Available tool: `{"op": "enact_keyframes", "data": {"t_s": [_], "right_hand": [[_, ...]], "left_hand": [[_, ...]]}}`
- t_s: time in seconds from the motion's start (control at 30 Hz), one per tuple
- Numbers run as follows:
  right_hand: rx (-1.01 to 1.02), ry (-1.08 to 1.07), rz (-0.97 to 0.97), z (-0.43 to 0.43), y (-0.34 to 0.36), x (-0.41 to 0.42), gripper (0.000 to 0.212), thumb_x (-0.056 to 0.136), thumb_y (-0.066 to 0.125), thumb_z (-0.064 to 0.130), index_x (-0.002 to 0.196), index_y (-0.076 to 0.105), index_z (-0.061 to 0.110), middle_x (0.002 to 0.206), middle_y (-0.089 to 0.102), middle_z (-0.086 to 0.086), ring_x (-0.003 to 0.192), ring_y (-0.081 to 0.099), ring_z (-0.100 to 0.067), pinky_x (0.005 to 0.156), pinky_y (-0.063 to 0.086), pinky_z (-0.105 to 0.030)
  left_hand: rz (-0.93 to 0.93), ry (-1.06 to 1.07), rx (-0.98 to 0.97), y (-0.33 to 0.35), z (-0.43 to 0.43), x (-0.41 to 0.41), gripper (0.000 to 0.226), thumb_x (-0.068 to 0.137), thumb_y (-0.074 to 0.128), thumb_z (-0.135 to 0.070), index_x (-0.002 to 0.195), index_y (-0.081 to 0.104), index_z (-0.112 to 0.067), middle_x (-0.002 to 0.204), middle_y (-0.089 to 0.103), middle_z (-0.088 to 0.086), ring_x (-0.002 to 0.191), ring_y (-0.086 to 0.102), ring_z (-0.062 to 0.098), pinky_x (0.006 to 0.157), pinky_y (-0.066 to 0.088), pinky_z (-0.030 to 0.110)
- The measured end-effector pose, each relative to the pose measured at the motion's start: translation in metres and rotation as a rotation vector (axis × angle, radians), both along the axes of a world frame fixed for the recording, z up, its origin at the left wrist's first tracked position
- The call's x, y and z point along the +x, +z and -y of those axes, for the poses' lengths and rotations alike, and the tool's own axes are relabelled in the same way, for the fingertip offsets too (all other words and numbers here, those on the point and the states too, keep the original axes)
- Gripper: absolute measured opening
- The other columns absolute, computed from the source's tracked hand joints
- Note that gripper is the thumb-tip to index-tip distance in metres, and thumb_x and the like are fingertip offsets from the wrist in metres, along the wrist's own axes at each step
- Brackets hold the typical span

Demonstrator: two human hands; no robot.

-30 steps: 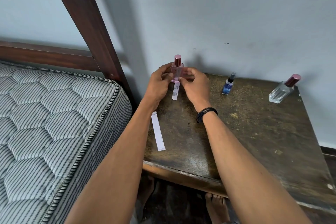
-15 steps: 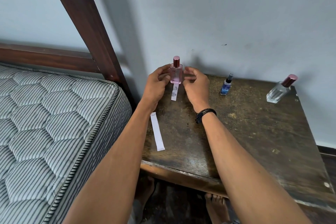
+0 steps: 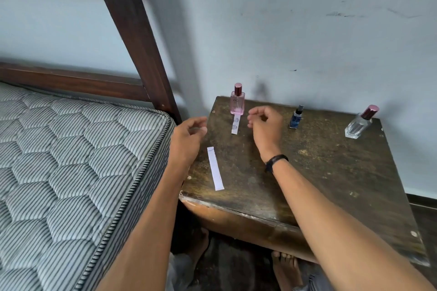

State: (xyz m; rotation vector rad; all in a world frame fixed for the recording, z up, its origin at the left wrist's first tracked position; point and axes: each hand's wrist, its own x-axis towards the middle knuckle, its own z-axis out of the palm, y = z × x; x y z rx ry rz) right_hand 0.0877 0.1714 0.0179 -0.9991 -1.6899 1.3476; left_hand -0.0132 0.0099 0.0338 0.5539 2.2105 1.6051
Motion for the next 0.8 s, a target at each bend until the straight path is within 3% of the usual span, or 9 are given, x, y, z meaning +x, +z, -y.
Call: {"op": "enact_keyframes", "data": {"t_s": [0.1, 0.2, 0.33, 0.43, 0.5, 0.7, 0.8], "right_hand": [[0.028, 0.174, 0.153, 0.029, 0.008, 0.029, 0.026, 0.093, 0.064, 0.002, 0.085, 0.070, 0.026, 0.088, 0.071, 0.006, 0.082, 0.070, -0.015, 0.076, 0.059, -0.029], [0.050, 0.408, 0.352, 0.055, 0.013, 0.048, 0.020, 0.088, 0.069, 0.013, 0.085, 0.076, 0.031, 0.085, 0.072, 0.014, 0.082, 0.068, -0.005, 0.080, 0.056, -0.029], [0.207, 0.471, 0.524, 0.082, 0.010, 0.066, 0.014, 0.088, 0.072, 0.019, 0.093, 0.076, 0.030, 0.083, 0.068, 0.019, 0.078, 0.062, 0.004, 0.076, 0.049, -0.020], [0.311, 0.481, 0.558, 0.085, 0.008, 0.071, 0.012, 0.088, 0.076, 0.023, 0.097, 0.073, 0.030, 0.086, 0.064, 0.015, 0.077, 0.061, -0.001, 0.070, 0.045, -0.020], [0.332, 0.522, 0.542, 0.080, 0.008, 0.068, 0.017, 0.085, 0.079, 0.029, 0.101, 0.073, 0.029, 0.087, 0.063, 0.013, 0.079, 0.061, -0.003, 0.071, 0.048, -0.024], [0.404, 0.705, 0.560, 0.073, 0.001, 0.061, 0.030, 0.085, 0.080, 0.033, 0.113, 0.072, 0.030, 0.092, 0.057, 0.011, 0.079, 0.059, -0.011, 0.075, 0.052, -0.039], [0.425, 0.725, 0.569, 0.074, -0.004, 0.062, 0.030, 0.088, 0.077, 0.032, 0.118, 0.072, 0.029, 0.094, 0.055, 0.012, 0.083, 0.059, -0.013, 0.077, 0.052, -0.040]], "left_hand": [[-0.093, -0.081, -0.154, -0.005, 0.013, -0.002, 0.028, 0.093, 0.068, -0.009, 0.119, 0.073, -0.017, 0.109, 0.074, -0.004, 0.101, 0.068, 0.009, 0.098, 0.054, 0.031], [-0.179, -0.183, -0.285, -0.007, 0.018, -0.005, 0.030, 0.091, 0.071, -0.007, 0.121, 0.071, -0.014, 0.109, 0.070, -0.004, 0.094, 0.065, 0.007, 0.087, 0.048, 0.015], [-0.269, -0.332, -0.474, -0.010, 0.011, -0.006, 0.035, 0.090, 0.074, -0.010, 0.124, 0.070, -0.016, 0.113, 0.057, -0.005, 0.103, 0.060, 0.014, 0.091, 0.046, 0.024], [-0.333, -0.340, -0.550, -0.006, 0.003, -0.008, 0.036, 0.084, 0.080, -0.015, 0.119, 0.073, -0.018, 0.103, 0.056, -0.007, 0.093, 0.060, 0.014, 0.090, 0.050, 0.030], [-0.350, -0.336, -0.590, -0.002, -0.001, -0.007, 0.033, 0.080, 0.083, -0.017, 0.112, 0.074, -0.019, 0.095, 0.056, -0.010, 0.085, 0.058, 0.011, 0.084, 0.046, 0.027], [-0.423, -0.362, -0.710, 0.002, -0.009, 0.001, 0.023, 0.079, 0.083, -0.022, 0.098, 0.071, -0.026, 0.092, 0.053, -0.011, 0.091, 0.054, 0.012, 0.079, 0.039, 0.029], [-0.387, -0.355, -0.705, 0.001, -0.008, 0.000, 0.022, 0.079, 0.083, -0.023, 0.096, 0.071, -0.027, 0.096, 0.055, -0.011, 0.092, 0.055, 0.010, 0.079, 0.041, 0.030]]}}
